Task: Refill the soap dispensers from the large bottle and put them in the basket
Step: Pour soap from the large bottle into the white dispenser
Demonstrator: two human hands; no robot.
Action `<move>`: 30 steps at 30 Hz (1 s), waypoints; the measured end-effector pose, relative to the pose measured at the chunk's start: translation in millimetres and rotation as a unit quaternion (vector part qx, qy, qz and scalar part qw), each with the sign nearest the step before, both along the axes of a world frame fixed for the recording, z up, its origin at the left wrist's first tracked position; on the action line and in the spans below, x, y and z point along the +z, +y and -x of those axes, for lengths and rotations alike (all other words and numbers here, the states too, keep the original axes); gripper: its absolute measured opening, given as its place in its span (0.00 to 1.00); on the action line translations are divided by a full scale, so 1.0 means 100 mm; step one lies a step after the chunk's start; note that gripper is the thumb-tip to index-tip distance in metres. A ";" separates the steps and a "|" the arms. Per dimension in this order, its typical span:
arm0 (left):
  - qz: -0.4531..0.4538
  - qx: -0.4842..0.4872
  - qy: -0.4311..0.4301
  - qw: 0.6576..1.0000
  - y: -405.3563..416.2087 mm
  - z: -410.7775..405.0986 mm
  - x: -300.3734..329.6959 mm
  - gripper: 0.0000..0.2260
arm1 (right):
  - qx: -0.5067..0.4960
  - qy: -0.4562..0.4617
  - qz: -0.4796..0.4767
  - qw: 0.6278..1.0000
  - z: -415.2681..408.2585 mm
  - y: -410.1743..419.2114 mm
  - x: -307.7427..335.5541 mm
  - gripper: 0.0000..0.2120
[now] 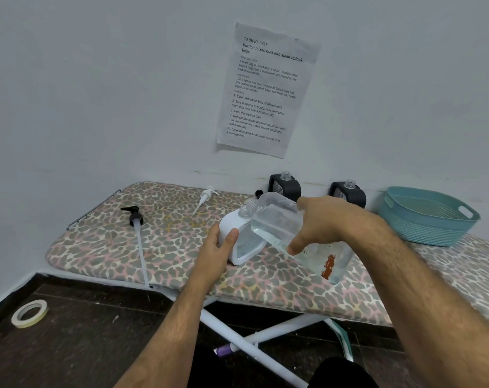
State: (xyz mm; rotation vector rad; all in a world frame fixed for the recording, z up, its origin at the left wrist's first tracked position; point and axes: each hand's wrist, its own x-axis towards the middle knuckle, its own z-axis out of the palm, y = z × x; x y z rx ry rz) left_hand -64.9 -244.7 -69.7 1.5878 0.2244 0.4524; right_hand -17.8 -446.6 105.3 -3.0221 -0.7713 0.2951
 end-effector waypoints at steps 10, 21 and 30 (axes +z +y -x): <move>0.001 0.004 0.007 1.000 -0.03 0.03 0.04 0.26 | -0.001 0.000 0.000 1.000 0.01 0.00 0.01 0.42; 0.002 0.003 0.012 1.000 -0.04 0.05 0.06 0.25 | 0.001 -0.004 0.009 1.000 0.01 0.00 0.00 0.42; 0.002 0.006 0.007 1.000 -0.06 0.08 0.10 0.26 | 0.004 -0.007 0.018 1.000 -0.02 0.01 0.00 0.44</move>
